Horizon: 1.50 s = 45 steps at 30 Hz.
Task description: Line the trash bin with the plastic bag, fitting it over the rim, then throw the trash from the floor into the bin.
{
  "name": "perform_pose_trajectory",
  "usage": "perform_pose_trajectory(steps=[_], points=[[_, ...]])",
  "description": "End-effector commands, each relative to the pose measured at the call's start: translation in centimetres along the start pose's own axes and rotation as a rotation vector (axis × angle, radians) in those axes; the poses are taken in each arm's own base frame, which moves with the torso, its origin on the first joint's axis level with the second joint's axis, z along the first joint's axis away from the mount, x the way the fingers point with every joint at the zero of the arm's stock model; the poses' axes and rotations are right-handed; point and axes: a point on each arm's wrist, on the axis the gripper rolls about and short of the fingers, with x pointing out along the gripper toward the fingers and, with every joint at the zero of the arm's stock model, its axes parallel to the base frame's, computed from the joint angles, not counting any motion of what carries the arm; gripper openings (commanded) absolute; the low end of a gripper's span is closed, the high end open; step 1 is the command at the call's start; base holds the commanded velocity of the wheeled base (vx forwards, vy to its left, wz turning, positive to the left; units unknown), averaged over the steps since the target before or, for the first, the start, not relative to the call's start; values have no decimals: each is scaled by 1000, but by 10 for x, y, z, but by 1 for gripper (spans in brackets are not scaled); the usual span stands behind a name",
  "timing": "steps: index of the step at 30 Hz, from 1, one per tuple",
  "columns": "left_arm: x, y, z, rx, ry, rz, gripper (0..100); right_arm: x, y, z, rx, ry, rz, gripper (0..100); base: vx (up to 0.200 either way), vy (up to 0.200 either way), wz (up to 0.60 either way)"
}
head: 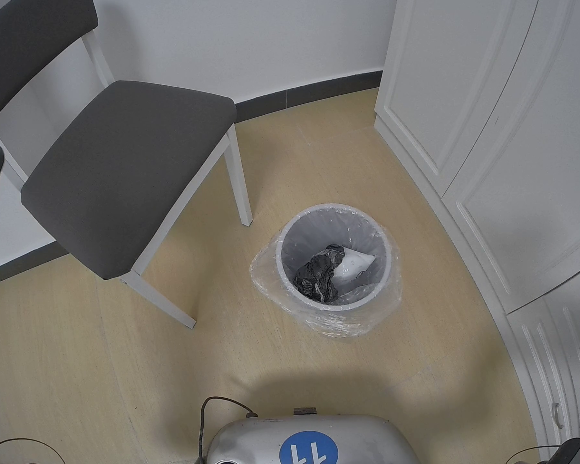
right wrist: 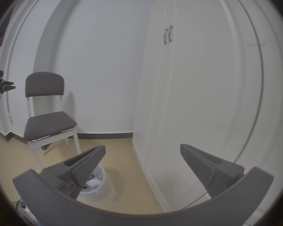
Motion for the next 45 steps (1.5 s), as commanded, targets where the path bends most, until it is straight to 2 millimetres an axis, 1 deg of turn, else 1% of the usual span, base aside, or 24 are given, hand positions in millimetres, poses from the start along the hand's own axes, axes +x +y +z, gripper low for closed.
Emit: perform_pose_trajectory(steps=[1, 4, 7, 10, 15, 16, 17, 18, 19, 20, 22, 23, 28, 33, 37, 40, 45], points=[[-29, 20, 22, -24, -90, 79, 100, -21, -15, 7, -6, -70, -106, 100, 0, 0, 0], [-38, 24, 24, -17, -91, 96, 100, -27, -18, 7, -16, -80, -141, 100, 0, 0, 0], [-49, 30, 31, -3, -102, 133, 100, -33, -22, 8, -42, -80, -185, 100, 0, 0, 0], [-55, 32, 35, 7, -104, 157, 100, -39, -24, 11, -53, -84, -205, 100, 0, 0, 0], [-71, 39, 49, 24, -121, 208, 100, -58, -29, 16, -61, -96, -236, 100, 0, 0, 0], [-76, 41, 54, 28, -125, 219, 100, -65, -30, 17, -62, -99, -241, 100, 0, 0, 0], [-76, 41, 54, 28, -125, 219, 100, -65, -30, 17, -62, -99, -241, 100, 0, 0, 0], [-86, 43, 61, 36, -129, 239, 100, -74, -32, 18, -61, -102, -248, 100, 0, 0, 0], [-90, 44, 63, 40, -130, 244, 100, -78, -32, 20, -60, -105, -252, 100, 0, 0, 0], [-90, 44, 63, 40, -130, 244, 100, -78, -32, 20, -60, -105, -252, 100, 0, 0, 0], [-103, 46, 69, 51, -126, 262, 100, -91, -34, 22, -62, -114, -266, 100, 0, 0, 0], [-106, 46, 70, 54, -122, 267, 100, -96, -34, 23, -63, -115, -269, 100, 0, 0, 0], [-116, 46, 75, 42, -132, 298, 100, -115, -34, 21, -73, -114, -300, 100, 0, 0, 0], [-123, 46, 78, 42, -138, 309, 100, -123, -33, 22, -77, -134, -334, 100, 0, 0, 0], [-133, 46, 86, 48, -159, 332, 100, -129, -34, 29, -71, -170, -336, 100, 0, 0, 0], [-146, 45, 95, 60, -192, 372, 100, -138, -35, 34, -71, -176, -340, 100, 0, 0, 0], [-164, 43, 100, 66, -200, 384, 100, -153, -35, 37, -73, -186, -348, 100, 0, 0, 0]])
